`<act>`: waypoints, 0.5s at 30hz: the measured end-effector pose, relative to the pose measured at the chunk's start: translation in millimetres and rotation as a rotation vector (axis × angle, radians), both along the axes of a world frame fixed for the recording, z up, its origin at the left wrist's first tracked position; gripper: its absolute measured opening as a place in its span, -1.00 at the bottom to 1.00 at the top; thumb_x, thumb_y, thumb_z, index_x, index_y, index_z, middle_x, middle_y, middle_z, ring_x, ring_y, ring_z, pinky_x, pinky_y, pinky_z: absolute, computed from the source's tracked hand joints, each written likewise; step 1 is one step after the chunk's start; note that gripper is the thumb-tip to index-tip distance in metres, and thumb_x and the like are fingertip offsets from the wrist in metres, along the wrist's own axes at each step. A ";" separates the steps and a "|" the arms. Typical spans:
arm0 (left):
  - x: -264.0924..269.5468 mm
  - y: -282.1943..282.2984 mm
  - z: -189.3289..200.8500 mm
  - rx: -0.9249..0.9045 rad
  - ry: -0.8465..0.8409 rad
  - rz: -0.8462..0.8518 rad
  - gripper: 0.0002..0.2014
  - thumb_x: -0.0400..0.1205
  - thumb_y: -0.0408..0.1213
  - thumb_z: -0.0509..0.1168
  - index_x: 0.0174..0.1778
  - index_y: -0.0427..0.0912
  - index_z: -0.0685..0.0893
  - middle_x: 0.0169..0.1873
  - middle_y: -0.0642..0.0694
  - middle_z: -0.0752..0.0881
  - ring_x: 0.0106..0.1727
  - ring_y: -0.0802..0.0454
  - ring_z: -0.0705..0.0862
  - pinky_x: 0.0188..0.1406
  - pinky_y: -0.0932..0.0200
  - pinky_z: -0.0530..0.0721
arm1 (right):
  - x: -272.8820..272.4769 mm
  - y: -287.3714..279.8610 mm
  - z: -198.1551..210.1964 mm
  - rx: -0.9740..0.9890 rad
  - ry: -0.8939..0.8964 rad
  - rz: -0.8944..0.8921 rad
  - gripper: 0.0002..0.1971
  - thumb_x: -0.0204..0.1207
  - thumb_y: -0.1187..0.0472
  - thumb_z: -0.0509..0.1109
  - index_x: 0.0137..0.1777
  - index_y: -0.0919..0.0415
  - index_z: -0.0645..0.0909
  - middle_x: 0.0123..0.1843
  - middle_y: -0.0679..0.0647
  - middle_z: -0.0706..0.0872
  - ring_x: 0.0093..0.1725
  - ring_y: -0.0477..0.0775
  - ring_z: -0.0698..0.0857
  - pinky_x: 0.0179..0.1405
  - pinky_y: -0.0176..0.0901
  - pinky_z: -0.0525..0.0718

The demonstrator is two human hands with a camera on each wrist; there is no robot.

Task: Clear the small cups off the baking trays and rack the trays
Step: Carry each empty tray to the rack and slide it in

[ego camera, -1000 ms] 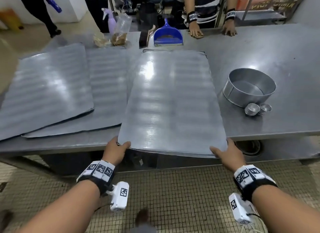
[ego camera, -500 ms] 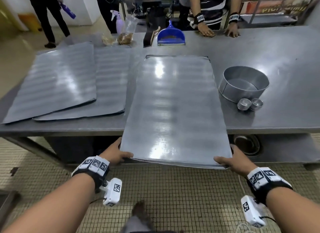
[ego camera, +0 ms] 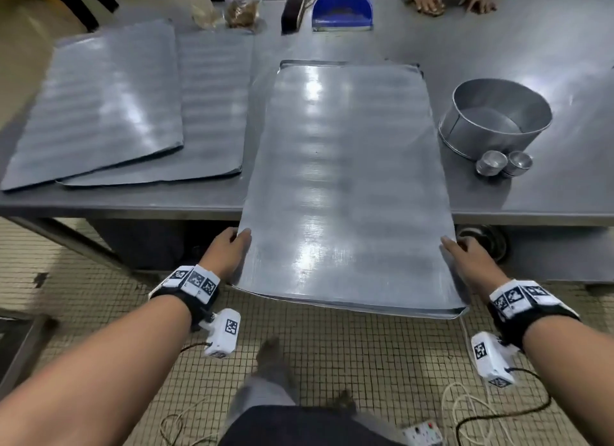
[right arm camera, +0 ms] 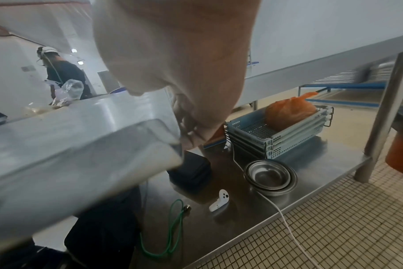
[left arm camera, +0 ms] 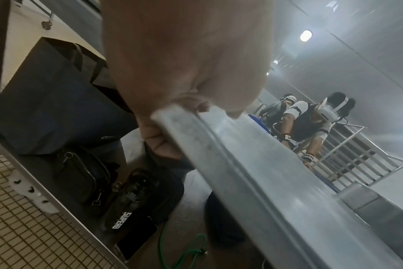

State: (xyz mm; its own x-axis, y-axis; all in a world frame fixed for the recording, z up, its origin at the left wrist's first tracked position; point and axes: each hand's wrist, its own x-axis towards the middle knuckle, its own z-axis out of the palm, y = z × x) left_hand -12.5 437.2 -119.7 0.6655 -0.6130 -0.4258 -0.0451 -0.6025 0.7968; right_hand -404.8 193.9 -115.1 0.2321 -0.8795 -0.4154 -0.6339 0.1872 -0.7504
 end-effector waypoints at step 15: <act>-2.6 -3.5 -32.5 -0.031 0.131 0.024 -0.44 0.76 0.14 0.06 0.53 -0.18 0.51 0.41 -0.13 0.67 0.47 -0.10 0.60 0.56 -0.18 0.47 | 6.7 7.0 -26.2 -0.027 -0.013 -0.114 -0.63 0.71 -0.11 0.20 0.33 0.13 0.50 0.26 0.14 0.67 0.23 0.21 0.65 0.32 0.22 0.60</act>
State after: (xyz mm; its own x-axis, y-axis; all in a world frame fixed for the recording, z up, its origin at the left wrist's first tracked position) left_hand -15.2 433.7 -152.2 0.6205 -0.6116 -0.4909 0.0744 -0.5772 0.8132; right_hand -398.1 201.0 -141.3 0.1352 -0.9112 -0.3893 -0.5998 0.2375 -0.7641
